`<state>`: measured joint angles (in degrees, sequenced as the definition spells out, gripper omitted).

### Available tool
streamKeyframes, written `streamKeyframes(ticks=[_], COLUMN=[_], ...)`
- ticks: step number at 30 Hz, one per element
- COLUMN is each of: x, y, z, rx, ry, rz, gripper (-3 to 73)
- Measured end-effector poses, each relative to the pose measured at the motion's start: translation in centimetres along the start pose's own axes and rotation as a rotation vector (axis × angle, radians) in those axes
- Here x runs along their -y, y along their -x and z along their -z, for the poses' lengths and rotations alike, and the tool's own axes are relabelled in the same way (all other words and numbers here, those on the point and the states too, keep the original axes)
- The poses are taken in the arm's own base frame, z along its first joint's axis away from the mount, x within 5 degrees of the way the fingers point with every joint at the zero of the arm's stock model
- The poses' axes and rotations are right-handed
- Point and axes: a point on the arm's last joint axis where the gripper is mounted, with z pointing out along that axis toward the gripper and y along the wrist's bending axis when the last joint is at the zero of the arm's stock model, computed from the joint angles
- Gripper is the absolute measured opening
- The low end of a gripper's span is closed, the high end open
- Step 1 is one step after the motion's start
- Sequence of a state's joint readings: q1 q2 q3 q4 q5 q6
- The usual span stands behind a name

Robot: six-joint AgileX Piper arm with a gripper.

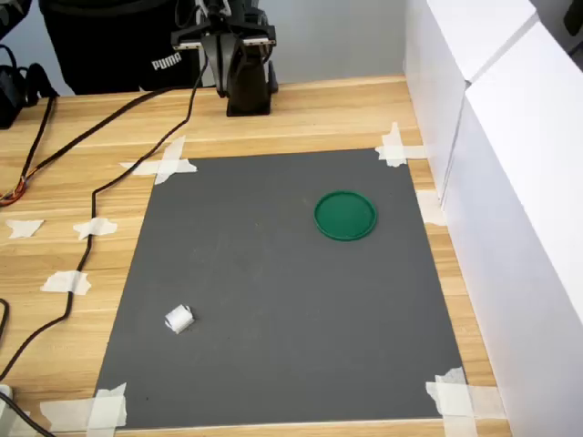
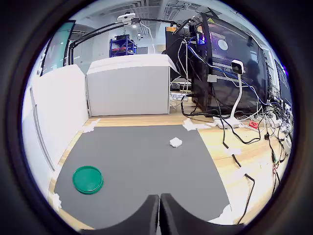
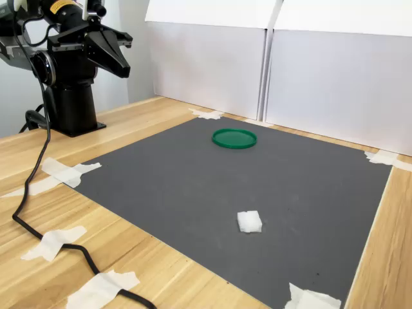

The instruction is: Grasp a white terminal and put it on the green lid.

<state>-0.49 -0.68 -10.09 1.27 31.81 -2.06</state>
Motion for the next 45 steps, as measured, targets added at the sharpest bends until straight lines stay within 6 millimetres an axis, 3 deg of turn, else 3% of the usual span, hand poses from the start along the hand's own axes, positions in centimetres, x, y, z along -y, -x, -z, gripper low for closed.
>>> streamKeyframes(ticks=[19,23,30,40,45], x=[0.0,0.0,0.1,0.2,0.2], y=[0.0,0.7,3.9,11.4,14.2], z=[0.0,0.4,0.1,-1.4,-2.6], rx=[-0.005,0.014,-0.049,-0.161,-0.253], ry=[0.0,0.0,0.001,0.005,0.009], rz=[0.0,0.0,0.0,0.0,0.0], gripper=[-1.6,-1.6,-1.6,-1.6,-1.6])
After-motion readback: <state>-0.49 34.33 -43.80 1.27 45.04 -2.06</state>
